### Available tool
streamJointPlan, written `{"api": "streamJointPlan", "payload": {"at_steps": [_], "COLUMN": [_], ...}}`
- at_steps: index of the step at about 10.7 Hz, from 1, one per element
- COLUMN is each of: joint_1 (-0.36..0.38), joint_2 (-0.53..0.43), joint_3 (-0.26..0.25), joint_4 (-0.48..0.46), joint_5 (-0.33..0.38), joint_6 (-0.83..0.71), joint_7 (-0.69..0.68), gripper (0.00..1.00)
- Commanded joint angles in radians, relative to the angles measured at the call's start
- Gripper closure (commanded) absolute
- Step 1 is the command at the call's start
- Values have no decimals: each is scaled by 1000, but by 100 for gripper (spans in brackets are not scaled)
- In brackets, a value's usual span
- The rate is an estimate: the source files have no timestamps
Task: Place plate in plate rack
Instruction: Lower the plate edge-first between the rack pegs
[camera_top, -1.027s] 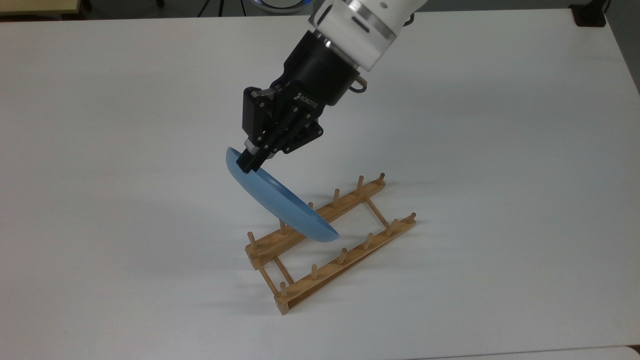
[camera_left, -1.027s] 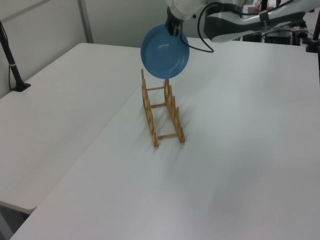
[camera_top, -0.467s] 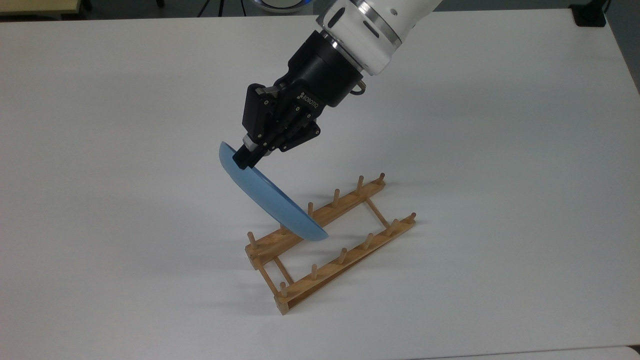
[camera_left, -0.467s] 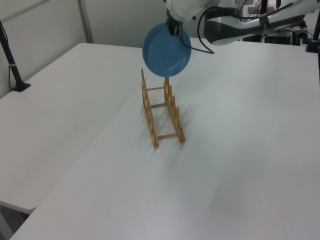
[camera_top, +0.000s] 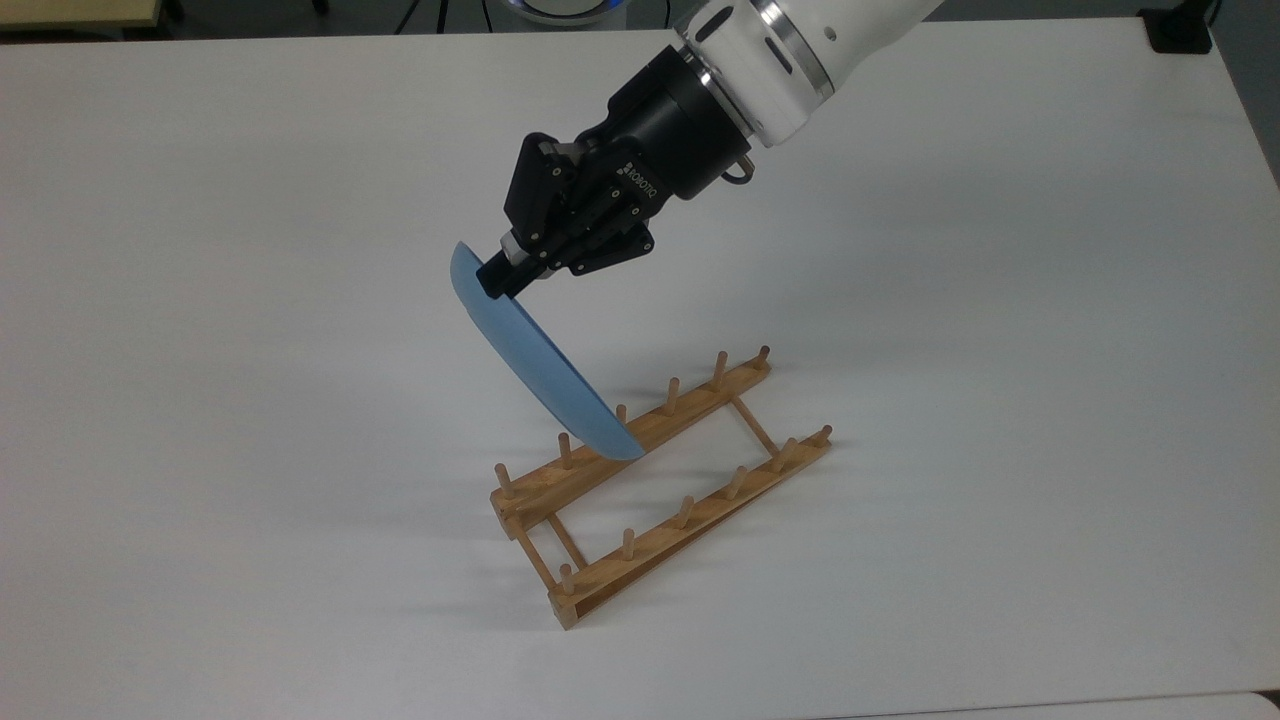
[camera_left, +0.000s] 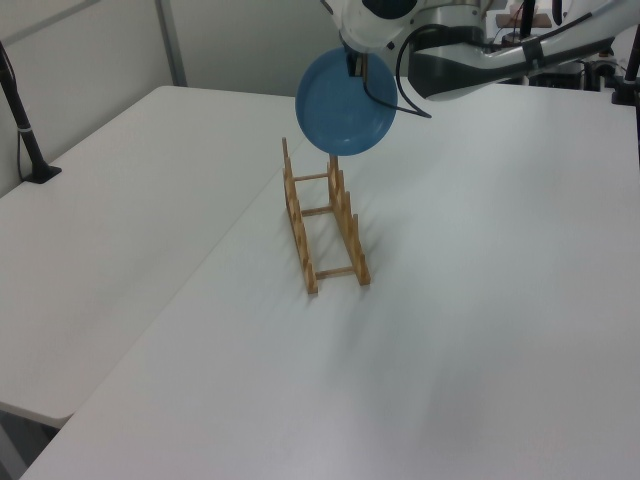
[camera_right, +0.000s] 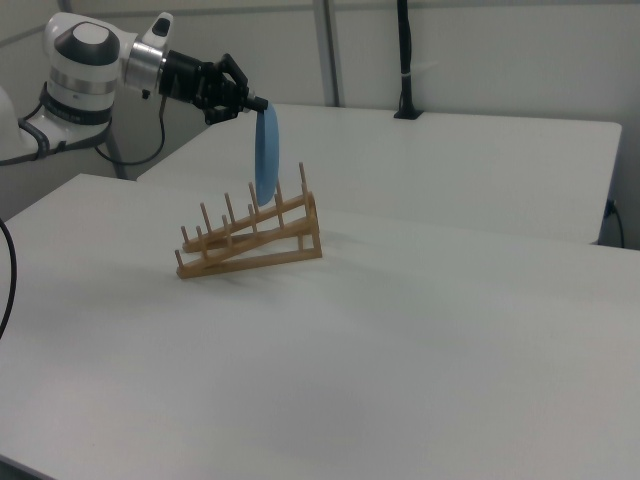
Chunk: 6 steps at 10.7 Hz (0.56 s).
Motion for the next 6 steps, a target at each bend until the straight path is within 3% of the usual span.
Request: {"api": "streamJointPlan", "payload": {"at_steps": [1,6], "joint_1": [19,27], "joint_2": [27,76], "joint_3": [-20,-24], "joint_4": [19,38], "joint_5": [-44,-61], "joint_6": [-27,-12], "joint_7": [42,39], "gripper": [100,100]}}
